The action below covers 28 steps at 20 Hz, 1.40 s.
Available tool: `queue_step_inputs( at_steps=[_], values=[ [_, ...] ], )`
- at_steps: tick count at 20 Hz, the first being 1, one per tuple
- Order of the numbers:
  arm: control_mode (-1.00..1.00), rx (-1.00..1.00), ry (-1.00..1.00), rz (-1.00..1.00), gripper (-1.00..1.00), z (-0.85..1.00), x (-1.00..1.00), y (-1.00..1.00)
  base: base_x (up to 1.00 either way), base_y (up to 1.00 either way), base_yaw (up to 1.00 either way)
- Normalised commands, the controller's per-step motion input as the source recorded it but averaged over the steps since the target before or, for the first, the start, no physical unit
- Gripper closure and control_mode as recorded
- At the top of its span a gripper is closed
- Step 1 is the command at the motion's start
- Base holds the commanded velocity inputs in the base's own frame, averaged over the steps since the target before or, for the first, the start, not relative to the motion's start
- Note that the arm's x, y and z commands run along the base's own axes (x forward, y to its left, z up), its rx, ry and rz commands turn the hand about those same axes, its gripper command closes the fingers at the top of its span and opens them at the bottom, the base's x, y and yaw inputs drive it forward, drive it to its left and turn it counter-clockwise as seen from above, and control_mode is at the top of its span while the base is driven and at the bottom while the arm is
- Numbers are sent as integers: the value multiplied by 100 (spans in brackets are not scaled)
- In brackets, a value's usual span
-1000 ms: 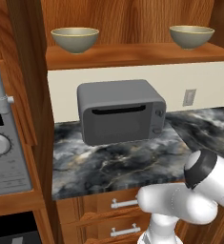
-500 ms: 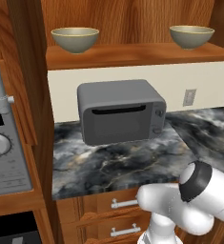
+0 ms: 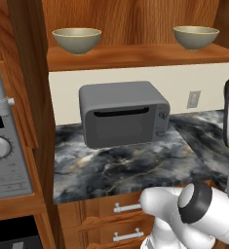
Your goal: Move the bowls from the cabinet to the plates on the dining table.
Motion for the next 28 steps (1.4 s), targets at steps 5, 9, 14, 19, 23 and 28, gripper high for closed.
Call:
queue_step_inputs(
  at_steps=[5, 9, 14, 19, 23, 28],
  values=[
    [-100, 14, -5, 9, -100, -1, 0, 27, 0, 0, 0],
    [-100, 14, -5, 11, -100, -1, 0, 23, 0, 0, 0],
    [-100, 15, -7, 13, -100, 0, 2, 15, 0, 0, 0],
    [-100, 17, -7, 15, -100, 4, 12, 3, 0, 0, 0],
    [-100, 14, -9, 15, -100, 1, 15, 0, 0, 0, 0],
    [-100, 13, -10, 17, -100, 0, 16, 0, 0, 0, 0]
  ],
)
